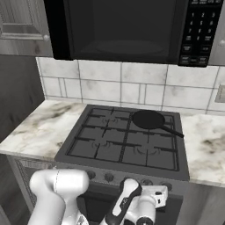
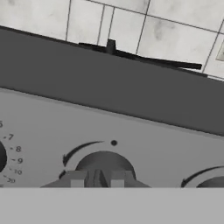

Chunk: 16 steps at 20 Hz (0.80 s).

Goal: Turn on the rear right burner of the stove.

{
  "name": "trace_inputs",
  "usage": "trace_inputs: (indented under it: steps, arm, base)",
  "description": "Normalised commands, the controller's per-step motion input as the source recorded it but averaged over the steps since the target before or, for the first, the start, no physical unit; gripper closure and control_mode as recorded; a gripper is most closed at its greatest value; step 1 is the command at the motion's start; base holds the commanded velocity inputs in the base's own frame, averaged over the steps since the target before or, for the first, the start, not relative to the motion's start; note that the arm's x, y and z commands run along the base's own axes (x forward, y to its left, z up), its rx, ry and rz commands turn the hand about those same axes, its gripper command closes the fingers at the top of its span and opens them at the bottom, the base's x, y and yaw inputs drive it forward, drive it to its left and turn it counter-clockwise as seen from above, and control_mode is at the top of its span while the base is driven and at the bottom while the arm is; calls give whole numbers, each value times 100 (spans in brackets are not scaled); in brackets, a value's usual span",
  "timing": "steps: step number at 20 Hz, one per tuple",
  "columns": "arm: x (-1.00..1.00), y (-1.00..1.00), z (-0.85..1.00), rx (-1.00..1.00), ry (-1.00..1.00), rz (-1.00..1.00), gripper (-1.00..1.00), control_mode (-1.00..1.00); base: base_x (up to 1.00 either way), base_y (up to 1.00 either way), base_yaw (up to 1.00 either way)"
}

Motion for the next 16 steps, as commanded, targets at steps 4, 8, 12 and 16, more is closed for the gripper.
trace_inputs:
  steps: [4, 8, 12, 16]
  arm:
    - [0, 0, -52, -51, 6, 3, 100, -100]
    - [5, 0, -42, -54, 19, 12, 100, -100]
    - [4, -2, -36, -51, 27, 17, 100, -100]
    - [1, -9, -37, -48, 27, 16, 100, -100]
  base:
    - [0, 0, 0]
    - [0, 0, 0]
    - [0, 0, 0]
    - [0, 0, 0]
